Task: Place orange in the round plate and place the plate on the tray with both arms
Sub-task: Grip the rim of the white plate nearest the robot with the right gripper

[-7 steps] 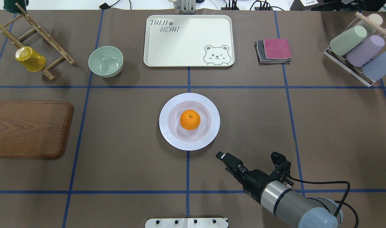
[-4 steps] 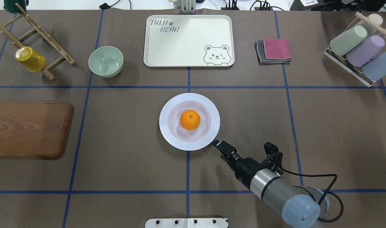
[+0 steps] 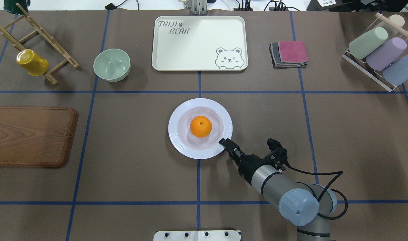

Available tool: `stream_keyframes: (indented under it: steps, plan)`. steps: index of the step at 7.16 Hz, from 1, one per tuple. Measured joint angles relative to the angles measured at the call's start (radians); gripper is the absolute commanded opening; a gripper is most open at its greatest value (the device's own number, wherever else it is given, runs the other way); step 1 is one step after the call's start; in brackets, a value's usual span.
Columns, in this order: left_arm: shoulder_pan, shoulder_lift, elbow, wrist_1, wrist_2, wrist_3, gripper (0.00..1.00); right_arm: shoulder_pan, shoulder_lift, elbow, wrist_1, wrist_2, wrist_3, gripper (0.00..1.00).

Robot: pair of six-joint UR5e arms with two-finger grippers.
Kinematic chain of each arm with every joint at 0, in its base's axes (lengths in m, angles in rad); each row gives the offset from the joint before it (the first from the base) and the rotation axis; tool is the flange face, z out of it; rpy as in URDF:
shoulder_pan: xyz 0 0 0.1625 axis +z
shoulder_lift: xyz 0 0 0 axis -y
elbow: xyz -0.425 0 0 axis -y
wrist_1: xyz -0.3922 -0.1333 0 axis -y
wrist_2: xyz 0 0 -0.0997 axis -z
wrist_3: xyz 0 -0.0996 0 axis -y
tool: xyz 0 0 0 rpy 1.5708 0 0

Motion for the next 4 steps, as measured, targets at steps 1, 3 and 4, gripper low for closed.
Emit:
stream_keyframes:
  steps: [1,3,4]
  plan:
    - [0.000,-0.001,0.000,0.000,0.000,0.000,0.99,0.003,0.008,-0.005,-0.002,0.002,0.002,0.58]
    - [0.000,-0.001,0.000,0.000,0.000,0.000,0.99,0.007,0.022,-0.009,-0.003,0.002,0.007,0.58]
    - [0.000,-0.001,0.000,0.000,0.000,0.000,0.99,0.008,0.029,-0.016,-0.003,0.002,0.007,0.58]
